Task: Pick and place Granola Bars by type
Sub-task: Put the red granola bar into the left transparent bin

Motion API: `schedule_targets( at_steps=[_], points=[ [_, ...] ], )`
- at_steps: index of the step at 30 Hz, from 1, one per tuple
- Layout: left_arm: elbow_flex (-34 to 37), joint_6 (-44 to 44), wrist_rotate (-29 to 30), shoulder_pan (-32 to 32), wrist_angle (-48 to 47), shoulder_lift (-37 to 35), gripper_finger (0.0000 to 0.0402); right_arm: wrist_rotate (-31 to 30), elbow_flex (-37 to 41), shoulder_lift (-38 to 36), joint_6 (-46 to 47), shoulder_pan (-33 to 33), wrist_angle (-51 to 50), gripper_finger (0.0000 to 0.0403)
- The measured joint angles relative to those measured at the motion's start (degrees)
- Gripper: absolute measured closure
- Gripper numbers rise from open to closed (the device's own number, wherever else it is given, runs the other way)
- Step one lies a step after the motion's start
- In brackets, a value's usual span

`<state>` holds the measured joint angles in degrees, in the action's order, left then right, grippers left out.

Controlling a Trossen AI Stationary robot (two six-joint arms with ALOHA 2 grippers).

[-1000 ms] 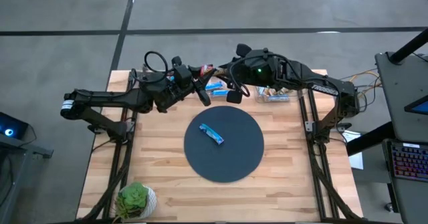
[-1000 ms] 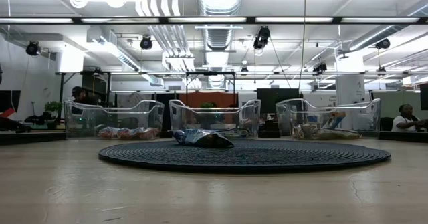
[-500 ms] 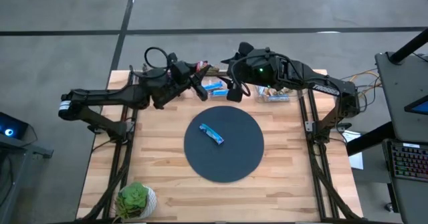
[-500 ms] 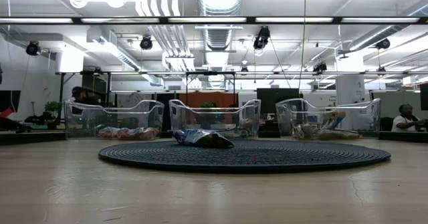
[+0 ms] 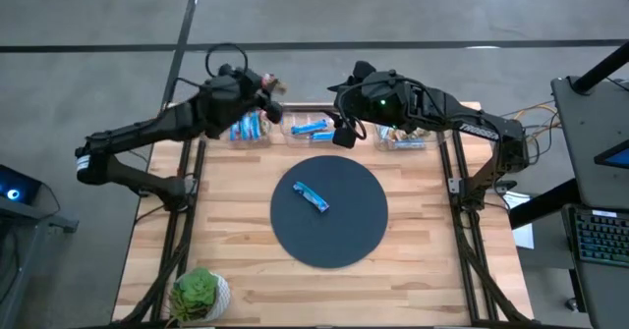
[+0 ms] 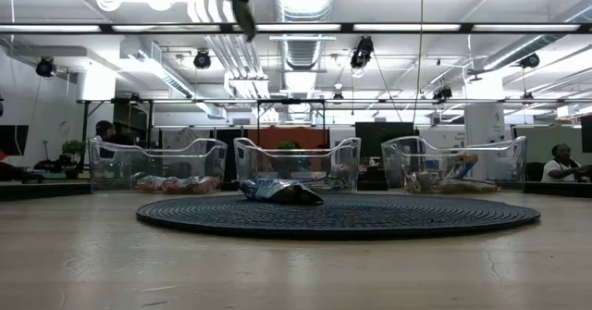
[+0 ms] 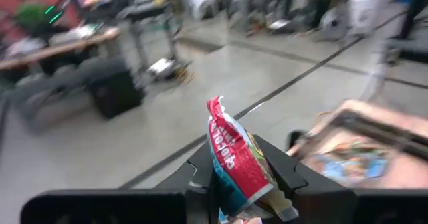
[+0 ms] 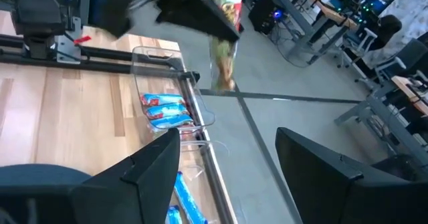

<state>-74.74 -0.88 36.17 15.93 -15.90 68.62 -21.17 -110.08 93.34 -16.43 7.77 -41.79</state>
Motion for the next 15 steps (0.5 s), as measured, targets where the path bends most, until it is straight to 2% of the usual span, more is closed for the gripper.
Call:
schedule_targets(
  at_steps=[6, 15],
  points=[
    [0.6, -4.9, 0.2, 8.0, -10.1, -3.9, 0.0349, 0.0, 0.4, 0.2, 1.2, 0.1, -0.8, 0.0165],
    [2.1, -9.3, -0.5, 17.6, -17.3, -5.8, 0.0349, 0.0, 1.1, 0.5, 1.5, 0.2, -2.0, 0.0170]
  ],
)
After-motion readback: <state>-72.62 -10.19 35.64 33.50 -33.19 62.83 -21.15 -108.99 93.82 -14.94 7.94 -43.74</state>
